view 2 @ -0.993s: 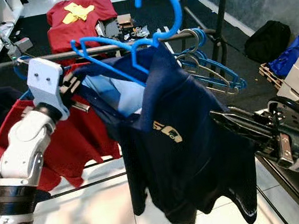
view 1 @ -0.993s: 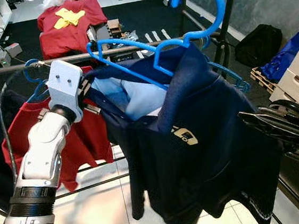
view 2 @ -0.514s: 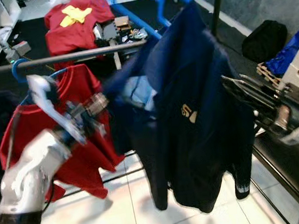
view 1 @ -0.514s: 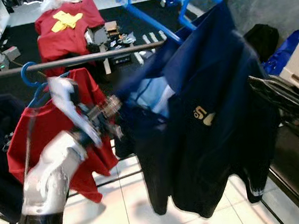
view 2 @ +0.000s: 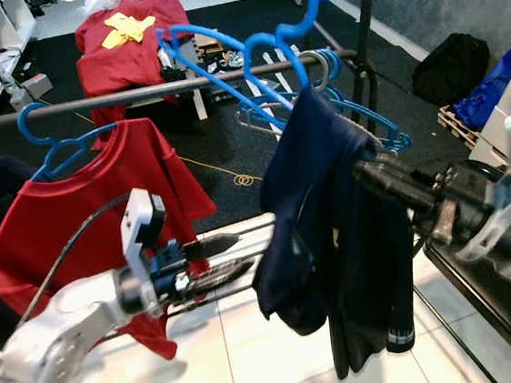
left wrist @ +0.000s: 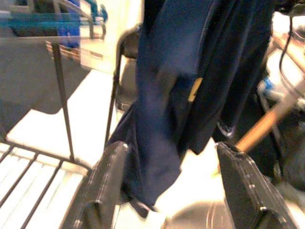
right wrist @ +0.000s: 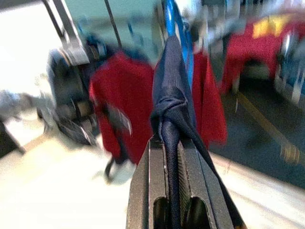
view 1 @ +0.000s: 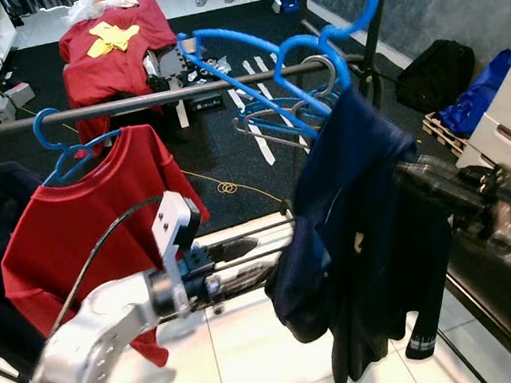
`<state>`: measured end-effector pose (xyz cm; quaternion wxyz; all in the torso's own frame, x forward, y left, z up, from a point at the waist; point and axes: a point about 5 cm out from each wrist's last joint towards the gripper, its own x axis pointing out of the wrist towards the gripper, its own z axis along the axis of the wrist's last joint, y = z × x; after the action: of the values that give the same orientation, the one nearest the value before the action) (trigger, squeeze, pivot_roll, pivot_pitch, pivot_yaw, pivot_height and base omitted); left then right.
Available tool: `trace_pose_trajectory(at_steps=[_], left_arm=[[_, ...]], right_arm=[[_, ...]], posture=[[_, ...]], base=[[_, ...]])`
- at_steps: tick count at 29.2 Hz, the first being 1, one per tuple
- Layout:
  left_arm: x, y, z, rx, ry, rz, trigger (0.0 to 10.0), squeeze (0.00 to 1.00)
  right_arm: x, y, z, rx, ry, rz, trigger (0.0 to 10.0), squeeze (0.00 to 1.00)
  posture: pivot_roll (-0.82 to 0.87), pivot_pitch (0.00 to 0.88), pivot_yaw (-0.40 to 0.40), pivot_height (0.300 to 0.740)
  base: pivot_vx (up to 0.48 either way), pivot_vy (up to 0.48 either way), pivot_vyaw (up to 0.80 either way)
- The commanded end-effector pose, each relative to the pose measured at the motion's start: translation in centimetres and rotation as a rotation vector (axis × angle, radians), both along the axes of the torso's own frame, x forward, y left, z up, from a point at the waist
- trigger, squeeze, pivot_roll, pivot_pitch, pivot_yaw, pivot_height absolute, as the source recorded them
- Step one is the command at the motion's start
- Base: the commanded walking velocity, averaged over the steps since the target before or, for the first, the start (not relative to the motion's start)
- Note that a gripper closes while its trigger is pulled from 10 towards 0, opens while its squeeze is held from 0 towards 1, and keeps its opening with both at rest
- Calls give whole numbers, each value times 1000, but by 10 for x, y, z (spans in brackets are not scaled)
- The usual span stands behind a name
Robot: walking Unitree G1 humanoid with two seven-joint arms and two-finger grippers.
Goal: Hang hanger
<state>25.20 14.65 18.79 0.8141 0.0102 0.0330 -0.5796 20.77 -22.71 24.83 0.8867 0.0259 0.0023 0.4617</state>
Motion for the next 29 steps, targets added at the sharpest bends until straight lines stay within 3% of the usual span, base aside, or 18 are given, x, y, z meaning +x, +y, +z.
trace_pose_trajectory(at_steps=[1,4,5,6,8,9,19,23,29], left_arm=[[-5,6,7,24,-23,-47,10000,1000],[-7,20,25,98,-101,-67,10000,1000],[-7,20,25,98,-101,-67,10000,1000],[-3,25,38,119,-172,-50,10000,1000],[-2,26,42,122,-192,-43,10000,1000],[-2,27,46,123,-214,-57,10000,0],[-5,15,54,80,-258,-135,10000,0],[-11,-1,50,24,-226,-271,10000,0],[-11,-2,49,19,-218,-286,10000,0]], right_arm=[[-3,1,-2,-42,22,36,10000,0],[-10,-7,-15,-169,129,45,10000,0],[-10,-7,-15,-169,129,45,10000,0],[-16,-13,-23,-253,193,67,10000,0],[-17,-14,-24,-272,209,76,10000,0],[-21,-16,-23,-294,225,109,10000,0],[-29,-15,-7,-328,214,240,10000,0],[-28,-7,28,-312,91,359,10000,0],[-29,-5,37,-308,62,390,10000,0]], posture=[[-51,142,29,740],[-56,140,32,740],[-56,140,32,740],[-56,136,31,740],[-56,136,31,740],[-58,134,30,740],[-66,126,35,740],[-73,123,44,740],[-73,123,44,740]], base=[[0,0,0],[0,0,0],[0,0,0],[0,0,0],[0,0,0],[0,0,0],[0,0,0],[0,0,0],[0,0,0]])
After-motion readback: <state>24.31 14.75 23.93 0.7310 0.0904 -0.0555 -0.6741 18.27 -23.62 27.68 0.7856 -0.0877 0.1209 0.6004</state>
